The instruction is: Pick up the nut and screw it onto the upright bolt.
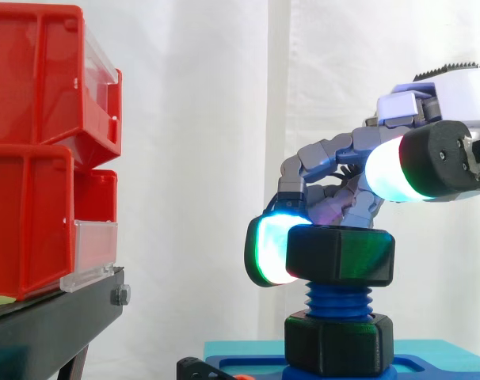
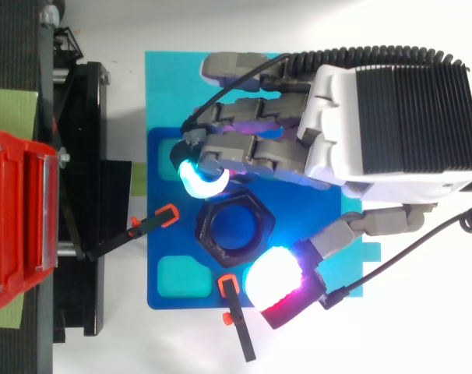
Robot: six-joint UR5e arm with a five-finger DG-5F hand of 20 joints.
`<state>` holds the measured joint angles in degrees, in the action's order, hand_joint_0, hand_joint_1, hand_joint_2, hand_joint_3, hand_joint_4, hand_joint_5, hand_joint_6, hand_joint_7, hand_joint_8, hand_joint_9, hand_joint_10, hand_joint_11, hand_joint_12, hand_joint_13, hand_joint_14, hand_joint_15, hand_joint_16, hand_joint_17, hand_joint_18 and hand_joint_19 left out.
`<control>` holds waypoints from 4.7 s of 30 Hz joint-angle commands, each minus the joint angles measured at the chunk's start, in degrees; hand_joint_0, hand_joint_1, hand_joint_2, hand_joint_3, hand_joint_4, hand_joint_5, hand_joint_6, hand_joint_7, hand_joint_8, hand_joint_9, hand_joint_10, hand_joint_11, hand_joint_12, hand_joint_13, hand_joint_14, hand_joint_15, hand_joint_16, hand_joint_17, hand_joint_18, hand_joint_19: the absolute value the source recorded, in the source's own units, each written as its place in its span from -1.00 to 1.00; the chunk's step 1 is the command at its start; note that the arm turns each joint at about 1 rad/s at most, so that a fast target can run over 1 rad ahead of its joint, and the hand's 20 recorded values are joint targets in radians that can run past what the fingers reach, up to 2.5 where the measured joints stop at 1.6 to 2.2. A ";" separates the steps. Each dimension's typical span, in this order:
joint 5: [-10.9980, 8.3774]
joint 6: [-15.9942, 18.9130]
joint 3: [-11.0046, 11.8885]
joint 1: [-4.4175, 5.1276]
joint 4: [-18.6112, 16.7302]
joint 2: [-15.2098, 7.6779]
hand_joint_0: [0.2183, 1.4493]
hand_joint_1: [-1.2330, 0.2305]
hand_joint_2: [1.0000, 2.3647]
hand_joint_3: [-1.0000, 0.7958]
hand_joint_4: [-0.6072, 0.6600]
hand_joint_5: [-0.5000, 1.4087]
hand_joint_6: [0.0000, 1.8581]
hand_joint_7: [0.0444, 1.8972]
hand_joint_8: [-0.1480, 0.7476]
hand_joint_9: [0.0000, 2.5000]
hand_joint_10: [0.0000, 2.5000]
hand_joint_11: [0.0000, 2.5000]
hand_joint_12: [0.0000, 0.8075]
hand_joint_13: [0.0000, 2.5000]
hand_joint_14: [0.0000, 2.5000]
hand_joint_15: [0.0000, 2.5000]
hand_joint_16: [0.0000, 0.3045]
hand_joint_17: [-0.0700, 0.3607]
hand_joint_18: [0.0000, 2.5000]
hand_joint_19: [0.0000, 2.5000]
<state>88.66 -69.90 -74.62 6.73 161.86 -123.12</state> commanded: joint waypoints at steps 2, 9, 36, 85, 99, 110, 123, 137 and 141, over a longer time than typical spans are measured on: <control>0.46 -0.06 0.00 -0.49 -0.05 -0.02 -0.53 0.20 -1.00 -0.44 0.11 -0.41 -0.46 0.32 -0.14 -0.09 -1.00 -1.00 -0.43 -0.48 -1.00 -1.00 -0.90 -0.51 -0.85 -1.00; 0.55 -0.06 0.00 -0.76 -0.05 -0.02 -0.53 0.20 -1.00 -0.44 0.10 -0.39 -0.46 0.35 -0.16 0.05 -1.00 -1.00 -0.47 -0.37 -1.00 -1.00 -0.92 -0.55 -0.74 -1.00; 4.77 -0.06 2.11 -4.27 0.83 0.07 -0.53 0.18 -1.00 -0.44 0.30 -0.49 -0.46 0.07 -0.07 0.23 -1.00 -0.93 -0.47 -0.18 -1.00 -1.00 -0.92 -0.55 -0.51 -1.00; 4.94 -3.22 5.89 -1.37 5.49 -0.11 -0.62 0.26 -1.00 -0.44 0.24 -0.65 -0.46 -0.36 -0.14 -0.54 -1.00 -1.00 -0.22 -0.84 -1.00 -1.00 -0.76 -0.30 -1.00 -1.00; 4.42 -1.90 5.19 -0.84 3.64 -0.02 -0.60 0.22 -1.00 -0.44 0.27 -0.65 -0.46 -0.34 -0.12 -0.50 -1.00 -1.00 -0.24 -0.79 -1.00 -1.00 -0.78 -0.32 -1.00 -1.00; 4.50 -1.90 5.19 -0.84 3.73 -0.02 -0.60 0.20 -1.00 -0.44 0.28 -0.64 -0.46 -0.33 -0.11 -0.47 -1.00 -1.00 -0.27 -0.76 -1.00 -1.00 -0.78 -0.33 -1.00 -1.00; 3.10 -1.90 4.75 -0.14 3.55 -0.28 -0.59 0.15 -1.00 -0.44 0.31 -0.62 -0.46 -0.30 -0.10 -0.41 -1.00 -1.00 -0.29 -0.70 -1.00 -1.00 -0.79 -0.34 -1.00 -1.00; 3.18 -1.90 4.75 0.12 4.08 -0.28 -0.58 0.13 -1.00 -0.44 0.33 -0.61 -0.46 -0.29 -0.09 -0.39 -1.00 -1.00 -0.31 -0.69 -1.00 -1.00 -0.80 -0.36 -1.00 -1.00; 3.18 -1.90 4.75 0.12 4.08 -0.28 -0.58 0.13 -1.00 -0.44 0.36 -0.60 -0.46 -0.28 -0.11 -0.37 -1.00 -1.00 -0.31 -0.69 -1.00 -1.00 -0.80 -0.36 -1.00 -1.00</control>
<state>91.83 -71.81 -69.87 6.85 165.91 -123.45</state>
